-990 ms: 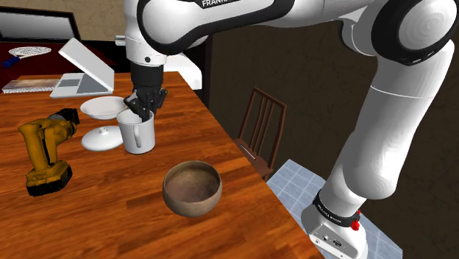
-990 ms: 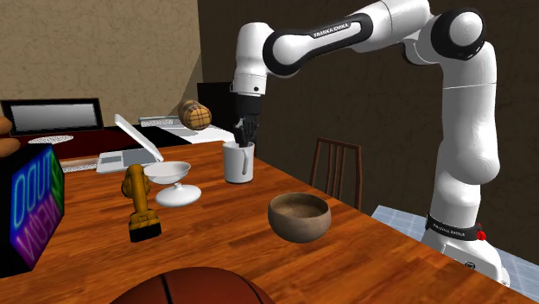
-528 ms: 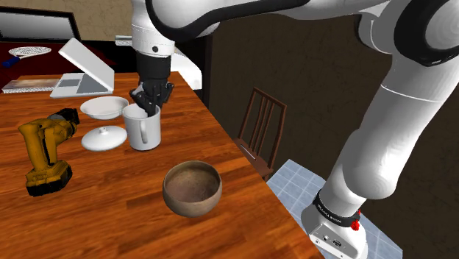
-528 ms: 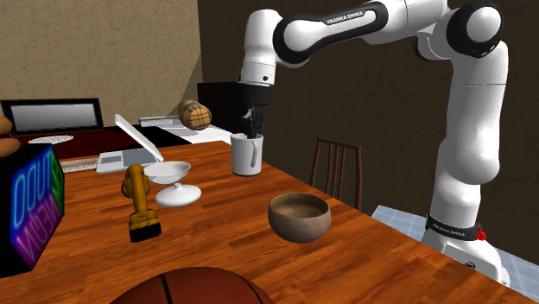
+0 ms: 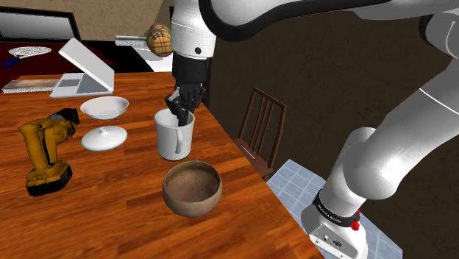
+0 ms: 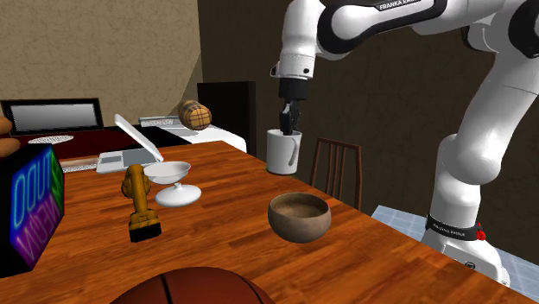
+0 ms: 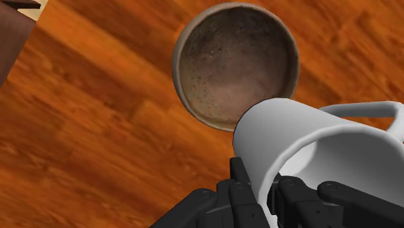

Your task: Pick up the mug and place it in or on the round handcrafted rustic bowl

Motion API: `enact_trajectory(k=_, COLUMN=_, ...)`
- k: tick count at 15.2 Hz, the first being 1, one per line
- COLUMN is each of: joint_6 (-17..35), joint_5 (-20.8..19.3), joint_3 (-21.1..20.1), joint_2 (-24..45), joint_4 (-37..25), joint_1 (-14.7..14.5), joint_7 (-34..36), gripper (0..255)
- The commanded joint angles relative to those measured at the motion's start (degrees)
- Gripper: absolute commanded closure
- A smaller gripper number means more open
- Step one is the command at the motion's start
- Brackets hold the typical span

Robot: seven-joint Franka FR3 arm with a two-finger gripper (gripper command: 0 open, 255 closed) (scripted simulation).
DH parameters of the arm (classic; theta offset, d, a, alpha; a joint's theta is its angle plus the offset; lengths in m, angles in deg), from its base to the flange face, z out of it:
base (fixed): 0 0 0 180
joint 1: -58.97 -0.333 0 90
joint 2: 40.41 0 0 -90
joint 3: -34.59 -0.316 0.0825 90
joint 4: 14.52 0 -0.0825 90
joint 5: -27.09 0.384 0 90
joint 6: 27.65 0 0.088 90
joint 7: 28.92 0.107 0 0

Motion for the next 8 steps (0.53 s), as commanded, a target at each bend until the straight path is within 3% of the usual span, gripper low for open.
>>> enact_trajectory(k=1, joint_6=-0.8, joint_5=1.8, joint_3=0.6, joint_2=-4.9, joint_4=3.8, joint_1=-0.8, joint_7=-0.6, gripper=255)
enact_trajectory(k=3, joint_6=-2.2, joint_5=3.3, joint_3=1.2, joint_2=-9.7, joint_4=7.2, joint_1=-1.9, joint_7=-0.9, gripper=255)
enact_trajectory(k=8, joint_6=1.7, joint_5=3.7, joint_3=0.7, joint_2=-9.4, joint_4=10.8, joint_1=-2.2, joint_7=-1.2, gripper=255)
